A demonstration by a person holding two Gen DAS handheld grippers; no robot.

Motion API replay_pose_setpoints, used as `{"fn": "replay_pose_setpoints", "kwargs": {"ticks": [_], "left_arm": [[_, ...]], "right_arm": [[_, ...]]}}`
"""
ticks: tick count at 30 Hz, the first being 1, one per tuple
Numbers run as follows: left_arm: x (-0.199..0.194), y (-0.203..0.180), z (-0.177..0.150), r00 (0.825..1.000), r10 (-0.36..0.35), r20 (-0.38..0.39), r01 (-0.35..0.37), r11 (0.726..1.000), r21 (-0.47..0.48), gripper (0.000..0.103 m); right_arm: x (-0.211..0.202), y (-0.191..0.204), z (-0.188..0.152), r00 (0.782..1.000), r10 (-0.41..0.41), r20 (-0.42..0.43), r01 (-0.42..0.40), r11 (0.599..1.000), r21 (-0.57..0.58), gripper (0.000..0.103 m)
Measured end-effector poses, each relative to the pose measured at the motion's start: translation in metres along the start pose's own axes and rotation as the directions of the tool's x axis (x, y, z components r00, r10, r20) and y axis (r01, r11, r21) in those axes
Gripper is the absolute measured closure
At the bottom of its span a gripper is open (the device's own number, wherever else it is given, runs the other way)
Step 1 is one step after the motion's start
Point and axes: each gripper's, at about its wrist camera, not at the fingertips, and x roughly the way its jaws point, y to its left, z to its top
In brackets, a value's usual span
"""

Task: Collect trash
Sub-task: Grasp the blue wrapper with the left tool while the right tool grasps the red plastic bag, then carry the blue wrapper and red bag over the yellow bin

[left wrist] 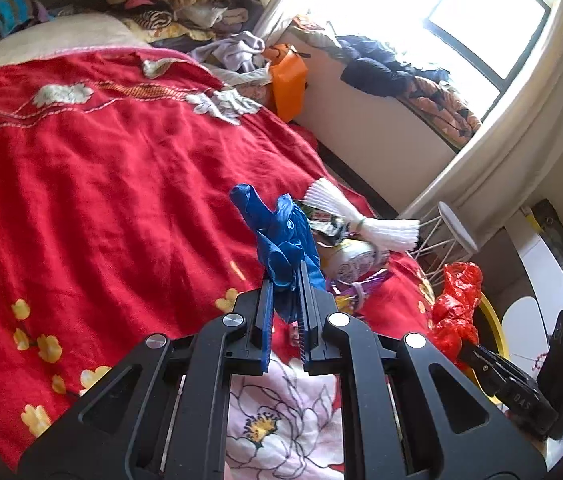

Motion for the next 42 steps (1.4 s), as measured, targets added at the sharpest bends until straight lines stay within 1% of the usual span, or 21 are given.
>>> {"fn": "replay_pose_setpoints", "kwargs": {"ticks": [13,23,35,42], "left_arm": [[-0.006,-0.030,0.001,0.999,-0.049,0.004,0.048,0.997,0.067,0.097],[-0.006,-0.050,-0.003,0.996,-0.086,-0.002,0.086,0.989,0.117,0.097],[-0.003,-0.080,-0.009,0.991,-0.135,-0.019,0.136,0.975,0.177,0.097],[-0.001,-0.099,-0.010,0.985,-0.167,-0.032,0.170,0.962,0.214,0.097]], "right_arm": [[-0.025,0.013,0.000,0.999,0.002,0.046,0.000,0.999,-0.049,0.080],[-0.041,0.006,0.004,0.997,-0.017,0.082,0.020,0.999,-0.042,0.080],[-0.061,-0.011,0.007,0.990,-0.062,0.128,0.061,0.998,0.008,0.080],[-0.075,-0.033,0.008,0.981,-0.106,0.160,0.097,0.993,0.064,0.080]]}}
